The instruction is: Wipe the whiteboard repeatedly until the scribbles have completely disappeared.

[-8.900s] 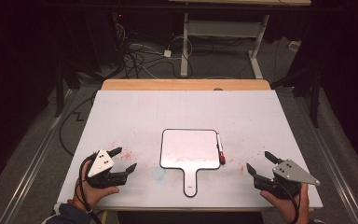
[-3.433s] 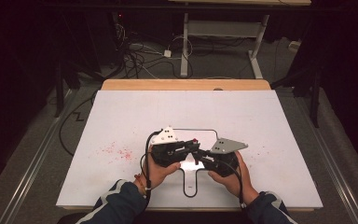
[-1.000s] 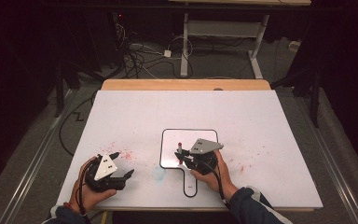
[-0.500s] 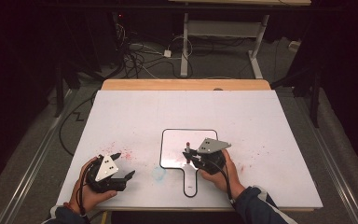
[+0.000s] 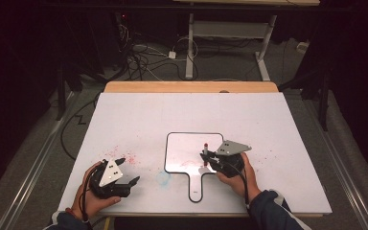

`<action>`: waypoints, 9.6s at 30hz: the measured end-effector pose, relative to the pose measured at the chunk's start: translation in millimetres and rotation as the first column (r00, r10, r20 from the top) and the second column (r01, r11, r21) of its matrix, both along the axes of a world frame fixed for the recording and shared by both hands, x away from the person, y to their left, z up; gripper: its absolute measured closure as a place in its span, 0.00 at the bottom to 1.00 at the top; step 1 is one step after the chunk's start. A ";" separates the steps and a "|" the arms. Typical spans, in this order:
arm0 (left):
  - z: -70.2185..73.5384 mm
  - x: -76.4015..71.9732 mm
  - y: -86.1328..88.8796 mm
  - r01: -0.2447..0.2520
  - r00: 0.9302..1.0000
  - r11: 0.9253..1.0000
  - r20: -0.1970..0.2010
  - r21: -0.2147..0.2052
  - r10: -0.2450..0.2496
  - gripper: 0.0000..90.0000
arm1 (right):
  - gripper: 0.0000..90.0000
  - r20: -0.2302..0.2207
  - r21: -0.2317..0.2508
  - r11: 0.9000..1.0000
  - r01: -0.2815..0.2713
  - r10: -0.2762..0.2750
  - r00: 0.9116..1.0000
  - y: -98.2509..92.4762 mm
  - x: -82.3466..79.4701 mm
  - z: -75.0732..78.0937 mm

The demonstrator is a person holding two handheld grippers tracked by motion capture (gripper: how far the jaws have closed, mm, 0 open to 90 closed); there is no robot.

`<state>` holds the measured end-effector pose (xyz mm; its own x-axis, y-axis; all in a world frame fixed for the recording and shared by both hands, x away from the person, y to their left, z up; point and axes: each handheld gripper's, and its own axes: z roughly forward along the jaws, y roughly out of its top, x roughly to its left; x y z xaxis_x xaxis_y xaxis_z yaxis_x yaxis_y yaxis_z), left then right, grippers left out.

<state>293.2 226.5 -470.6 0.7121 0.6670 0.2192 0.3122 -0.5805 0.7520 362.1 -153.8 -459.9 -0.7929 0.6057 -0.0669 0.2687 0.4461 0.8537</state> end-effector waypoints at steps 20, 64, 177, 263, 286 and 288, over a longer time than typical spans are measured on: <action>-1.3 1.7 -3.0 0.014 1.000 1.000 0.000 0.023 -0.014 0.23 | 0.91 0.014 -0.015 1.000 0.021 -0.021 1.000 -35.6 -6.9 1.0; -2.3 2.5 -3.9 0.022 1.000 0.999 -0.008 0.025 -0.022 0.23 | 0.91 0.004 0.001 0.995 -0.095 0.095 0.995 46.5 3.5 -1.8; -6.5 4.5 -10.7 0.071 0.996 0.996 -0.057 0.046 -0.068 0.23 | 0.91 0.046 -0.053 0.999 0.006 -0.003 0.999 19.5 4.6 0.4; -7.6 4.8 -13.8 0.079 0.995 0.995 -0.066 0.058 -0.075 0.23 | 0.91 0.045 -0.038 0.998 0.049 -0.047 0.998 -49.2 -18.4 1.0; -6.8 7.4 -10.7 0.069 0.996 0.997 -0.051 0.039 -0.067 0.23 | 0.91 0.031 -0.002 0.993 0.115 -0.115 0.993 -74.1 -30.1 25.2; -6.3 6.6 -10.9 0.069 0.997 0.997 -0.045 0.039 -0.067 0.23 | 0.91 0.024 -0.007 0.992 0.129 -0.129 0.991 -79.3 -33.1 25.9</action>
<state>299.8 215.6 -477.0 0.7649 0.6080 0.2127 0.3030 -0.6310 0.7141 329.0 -233.1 -433.9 -0.7063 0.7021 -0.0906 0.3040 0.4164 0.8568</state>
